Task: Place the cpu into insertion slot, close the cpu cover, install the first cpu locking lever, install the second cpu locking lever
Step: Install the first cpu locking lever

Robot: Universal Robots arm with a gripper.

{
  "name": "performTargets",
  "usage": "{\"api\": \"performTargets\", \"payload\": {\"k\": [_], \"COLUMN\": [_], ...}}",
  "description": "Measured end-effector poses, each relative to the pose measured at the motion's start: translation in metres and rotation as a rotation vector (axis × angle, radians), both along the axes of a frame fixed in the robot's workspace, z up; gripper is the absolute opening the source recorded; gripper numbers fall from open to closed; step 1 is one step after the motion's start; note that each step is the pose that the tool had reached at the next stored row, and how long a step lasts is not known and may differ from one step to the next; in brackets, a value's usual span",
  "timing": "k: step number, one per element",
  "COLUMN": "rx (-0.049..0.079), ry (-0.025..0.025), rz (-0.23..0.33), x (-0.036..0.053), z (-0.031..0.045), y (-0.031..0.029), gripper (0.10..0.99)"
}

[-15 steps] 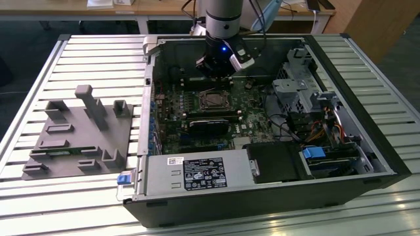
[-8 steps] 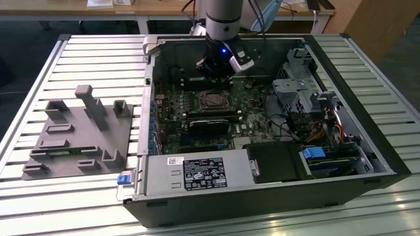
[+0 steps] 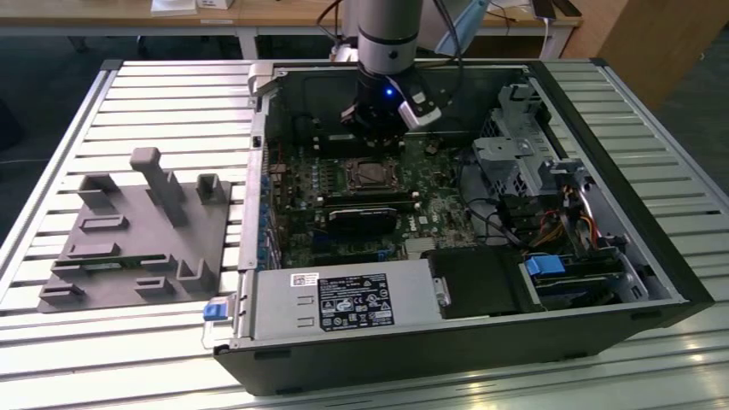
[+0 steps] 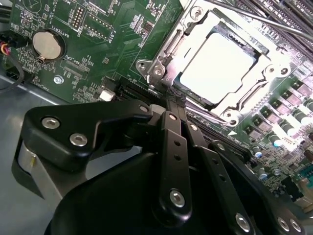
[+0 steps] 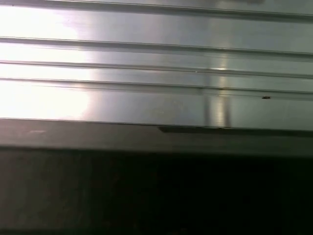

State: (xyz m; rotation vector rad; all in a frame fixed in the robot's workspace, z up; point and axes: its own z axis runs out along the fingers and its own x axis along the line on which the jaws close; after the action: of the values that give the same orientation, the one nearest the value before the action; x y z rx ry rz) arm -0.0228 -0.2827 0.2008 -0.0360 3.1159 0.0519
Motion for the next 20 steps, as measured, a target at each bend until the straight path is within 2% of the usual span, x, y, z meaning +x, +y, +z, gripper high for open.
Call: {"api": "performTargets", "payload": {"k": [10,20], "rx": [-0.003,-0.035], "ry": [-0.0001,0.0004], "rz": [0.0,0.0], "x": [0.0009,0.0019], "z": [0.0004,-0.0019], "y": [0.0,0.0023], "gripper": [0.106,0.106]}}
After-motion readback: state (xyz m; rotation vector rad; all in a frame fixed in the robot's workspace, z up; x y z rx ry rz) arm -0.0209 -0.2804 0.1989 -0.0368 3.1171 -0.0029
